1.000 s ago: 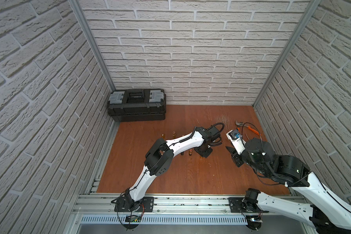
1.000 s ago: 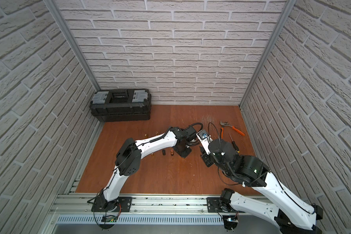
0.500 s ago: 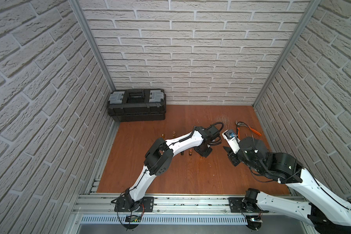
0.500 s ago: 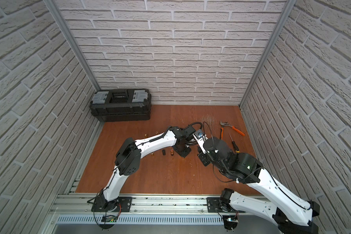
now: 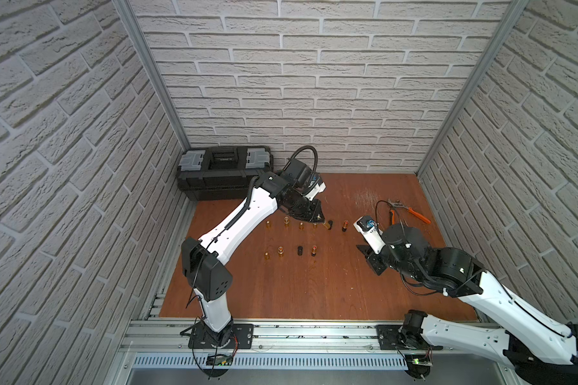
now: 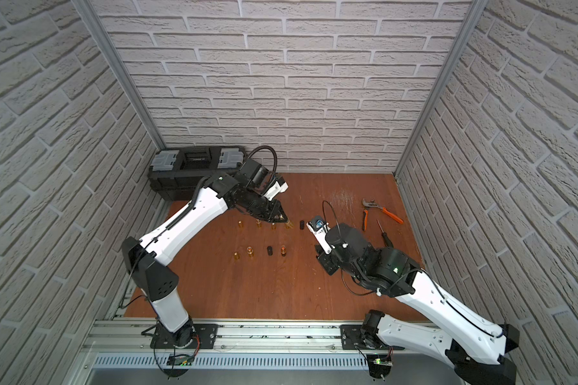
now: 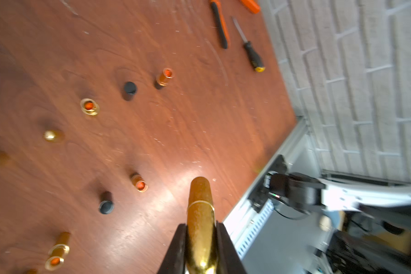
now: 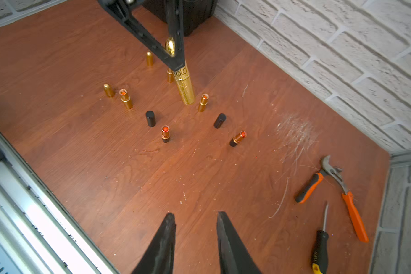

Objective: Open the lipstick cap
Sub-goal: Open the cover of the lipstick.

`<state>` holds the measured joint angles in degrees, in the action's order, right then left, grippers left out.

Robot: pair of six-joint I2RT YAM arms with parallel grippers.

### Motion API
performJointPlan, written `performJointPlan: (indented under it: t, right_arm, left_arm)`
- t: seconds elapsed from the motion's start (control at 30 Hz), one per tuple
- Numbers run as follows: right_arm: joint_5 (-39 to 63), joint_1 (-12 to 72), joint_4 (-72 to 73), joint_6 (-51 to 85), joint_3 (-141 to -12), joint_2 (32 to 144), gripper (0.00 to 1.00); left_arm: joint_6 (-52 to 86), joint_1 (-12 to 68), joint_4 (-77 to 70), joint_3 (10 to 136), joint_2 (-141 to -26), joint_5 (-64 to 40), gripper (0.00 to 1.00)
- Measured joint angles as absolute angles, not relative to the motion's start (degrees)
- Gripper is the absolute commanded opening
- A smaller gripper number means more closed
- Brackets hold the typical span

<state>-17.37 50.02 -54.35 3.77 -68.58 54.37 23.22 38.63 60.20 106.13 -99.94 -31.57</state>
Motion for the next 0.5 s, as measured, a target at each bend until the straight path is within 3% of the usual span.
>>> performJointPlan:
  t: [0.23, 0.5]
  right_arm:
    - [-9.9, 50.0, -53.3, 1.3, -75.0, 63.6, 0.34]
    - [-3.5, 50.0, -52.7, -1.3, -80.3, 72.3, 0.3]
  left_arm:
    - [25.8, 37.5, 59.6, 97.7, -93.8, -44.2, 0.14]
    - [27.3, 35.7, 58.8, 92.8, -87.5, -48.6, 0.13]
